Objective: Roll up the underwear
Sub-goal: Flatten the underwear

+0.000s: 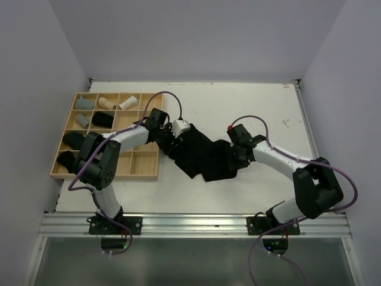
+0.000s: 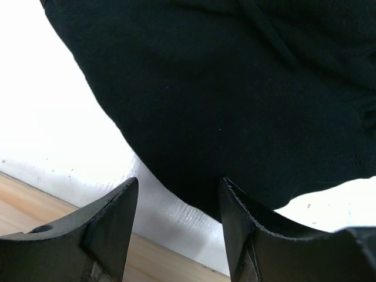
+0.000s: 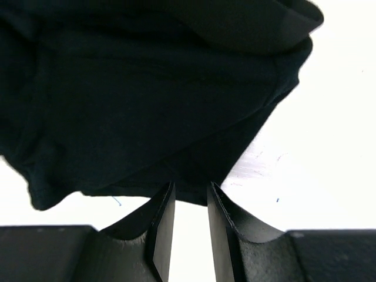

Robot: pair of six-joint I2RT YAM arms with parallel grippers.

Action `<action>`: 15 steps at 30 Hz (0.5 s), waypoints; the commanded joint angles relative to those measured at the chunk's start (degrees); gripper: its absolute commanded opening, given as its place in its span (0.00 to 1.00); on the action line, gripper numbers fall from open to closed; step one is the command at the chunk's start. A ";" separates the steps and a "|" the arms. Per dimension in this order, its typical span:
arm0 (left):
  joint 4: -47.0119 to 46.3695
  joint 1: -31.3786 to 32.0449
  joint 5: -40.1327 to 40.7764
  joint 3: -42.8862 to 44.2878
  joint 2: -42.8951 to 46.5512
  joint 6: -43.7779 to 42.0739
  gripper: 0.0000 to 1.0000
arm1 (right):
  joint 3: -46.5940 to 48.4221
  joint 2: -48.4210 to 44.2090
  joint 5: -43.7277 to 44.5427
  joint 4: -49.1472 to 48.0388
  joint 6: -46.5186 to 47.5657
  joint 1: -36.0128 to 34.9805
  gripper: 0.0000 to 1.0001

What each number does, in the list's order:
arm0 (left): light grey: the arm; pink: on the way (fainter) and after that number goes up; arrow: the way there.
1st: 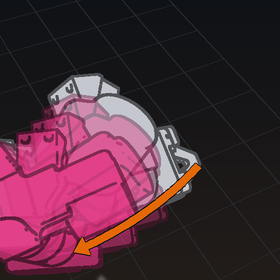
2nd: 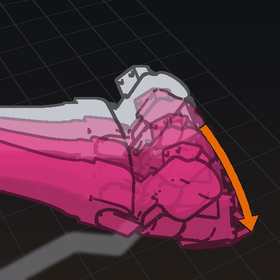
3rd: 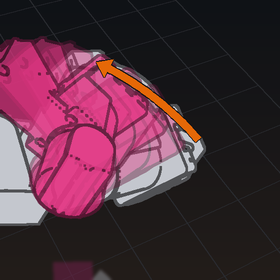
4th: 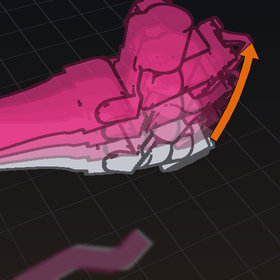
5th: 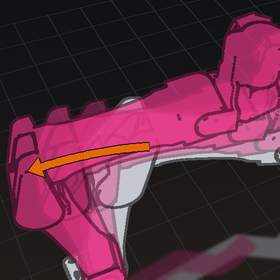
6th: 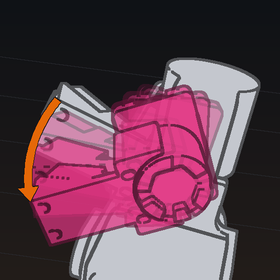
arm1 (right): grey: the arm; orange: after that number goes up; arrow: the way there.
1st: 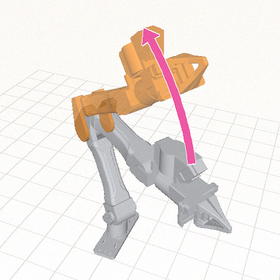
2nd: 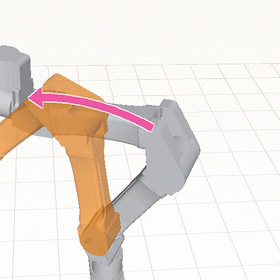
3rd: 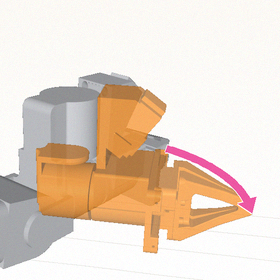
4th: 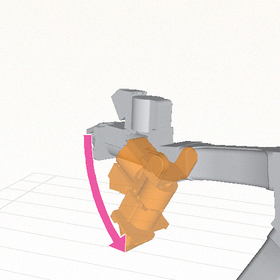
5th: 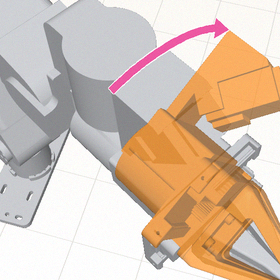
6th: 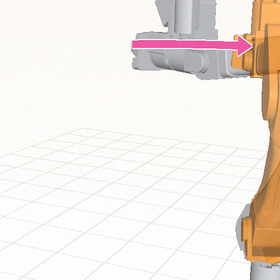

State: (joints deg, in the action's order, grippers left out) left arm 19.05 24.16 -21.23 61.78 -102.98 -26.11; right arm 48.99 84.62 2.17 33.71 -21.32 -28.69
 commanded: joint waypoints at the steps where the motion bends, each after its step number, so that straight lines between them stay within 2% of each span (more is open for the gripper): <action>1: 1.96 -0.08 -0.21 1.50 -1.43 1.06 0.60 | 3.74 -3.14 -0.06 1.61 2.69 -1.02 0.33; 3: 2.13 -0.08 -0.12 1.85 -1.61 0.97 0.60 | 4.79 -2.89 -0.24 2.40 4.00 -1.20 0.34; 8: 2.57 -0.08 -0.30 2.64 -2.14 1.06 0.60 | 4.27 0.19 0.20 2.15 6.38 -1.20 0.43; 15: 2.92 -0.08 0.31 2.82 -2.84 1.06 0.61 | 1.19 5.29 0.37 -1.63 7.17 -1.55 0.42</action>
State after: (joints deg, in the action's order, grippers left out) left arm 20.01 24.40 -21.50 63.16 -104.40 -26.09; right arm 51.09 88.25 2.02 34.00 -15.38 -29.80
